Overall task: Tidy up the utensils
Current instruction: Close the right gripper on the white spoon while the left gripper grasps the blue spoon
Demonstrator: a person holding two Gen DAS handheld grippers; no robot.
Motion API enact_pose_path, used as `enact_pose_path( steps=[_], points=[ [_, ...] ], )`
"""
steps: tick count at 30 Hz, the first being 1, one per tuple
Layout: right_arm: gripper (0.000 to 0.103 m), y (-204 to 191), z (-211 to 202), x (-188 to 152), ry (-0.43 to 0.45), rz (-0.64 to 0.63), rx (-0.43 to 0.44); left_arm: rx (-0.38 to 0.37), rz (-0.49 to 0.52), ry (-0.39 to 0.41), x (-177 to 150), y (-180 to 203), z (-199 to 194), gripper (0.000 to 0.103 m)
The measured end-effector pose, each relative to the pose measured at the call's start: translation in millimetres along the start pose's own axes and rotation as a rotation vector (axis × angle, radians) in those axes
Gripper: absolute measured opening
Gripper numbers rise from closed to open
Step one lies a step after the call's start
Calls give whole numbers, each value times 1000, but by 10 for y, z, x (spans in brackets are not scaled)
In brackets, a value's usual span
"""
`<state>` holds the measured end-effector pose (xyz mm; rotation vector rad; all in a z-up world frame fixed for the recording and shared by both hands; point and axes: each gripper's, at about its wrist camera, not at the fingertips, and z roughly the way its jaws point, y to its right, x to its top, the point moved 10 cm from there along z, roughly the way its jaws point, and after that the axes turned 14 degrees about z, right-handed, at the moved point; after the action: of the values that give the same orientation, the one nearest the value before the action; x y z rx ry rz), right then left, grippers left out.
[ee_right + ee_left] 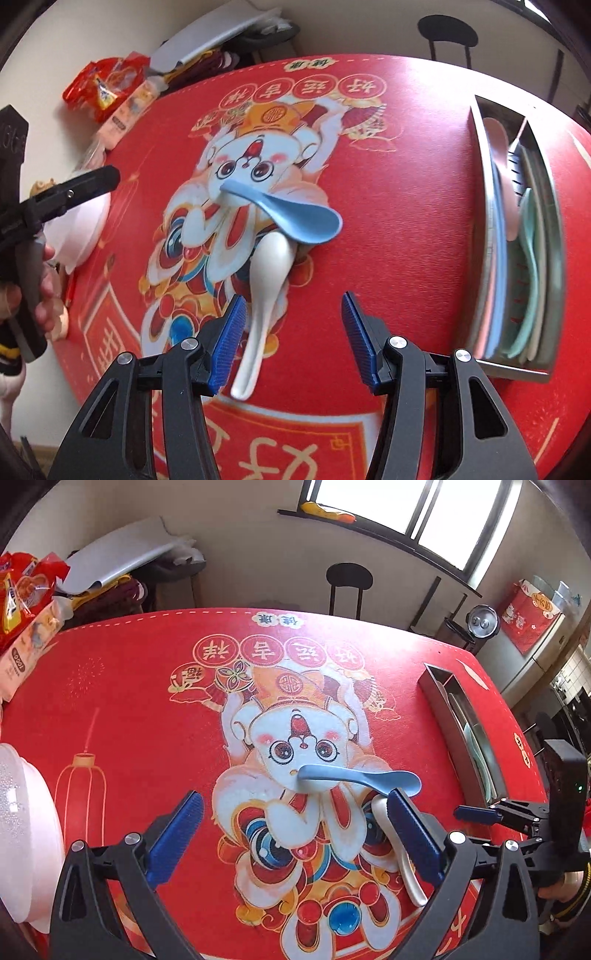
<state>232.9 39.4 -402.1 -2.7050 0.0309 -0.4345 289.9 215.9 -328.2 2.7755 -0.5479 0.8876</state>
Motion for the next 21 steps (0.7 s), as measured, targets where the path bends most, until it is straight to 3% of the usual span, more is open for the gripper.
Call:
enact_pose_path(
  steps=[14, 21],
  points=[
    [50, -209, 473, -126, -40, -35, -38, -27, -21, 18, -77, -142, -12, 97],
    [32, -303, 518, -130, -41, -92, -62, -33, -32, 14, -89, -154, 22, 97]
  ],
)
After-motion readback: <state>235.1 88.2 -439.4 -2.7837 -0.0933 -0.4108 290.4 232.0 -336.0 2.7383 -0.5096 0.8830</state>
